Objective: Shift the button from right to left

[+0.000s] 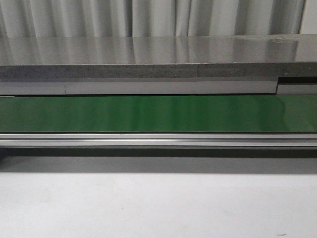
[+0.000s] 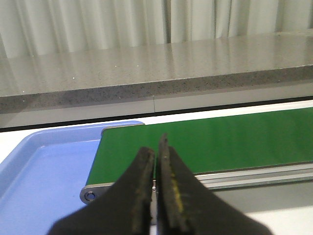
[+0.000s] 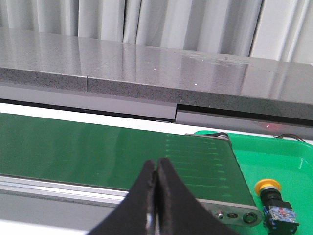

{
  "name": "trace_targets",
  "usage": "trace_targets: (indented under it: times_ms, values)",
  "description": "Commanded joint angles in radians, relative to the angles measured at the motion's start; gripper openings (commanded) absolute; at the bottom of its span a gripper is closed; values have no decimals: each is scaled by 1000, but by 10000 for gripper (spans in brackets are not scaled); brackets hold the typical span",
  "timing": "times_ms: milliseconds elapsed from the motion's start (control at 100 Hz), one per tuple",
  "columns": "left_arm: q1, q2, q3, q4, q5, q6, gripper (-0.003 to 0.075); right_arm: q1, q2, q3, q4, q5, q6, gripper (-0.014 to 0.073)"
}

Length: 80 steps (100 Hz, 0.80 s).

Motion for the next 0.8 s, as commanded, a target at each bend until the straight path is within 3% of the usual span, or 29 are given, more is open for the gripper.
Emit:
trace_targets:
  times_ms: [0, 290, 420, 790]
  values:
    - [-5, -35, 40, -8, -81, -3, 5, 0, 22, 1, 0, -79, -3, -69]
    - [-5, -35, 40, -8, -81, -3, 5, 0, 22, -1, 0, -110, -3, -69]
    - [-5, -35, 40, -8, -81, -3, 5, 0, 22, -47, 0, -52, -3, -69]
    - [-5, -35, 40, -8, -81, -3, 5, 0, 168, -501, 0, 527, -3, -69]
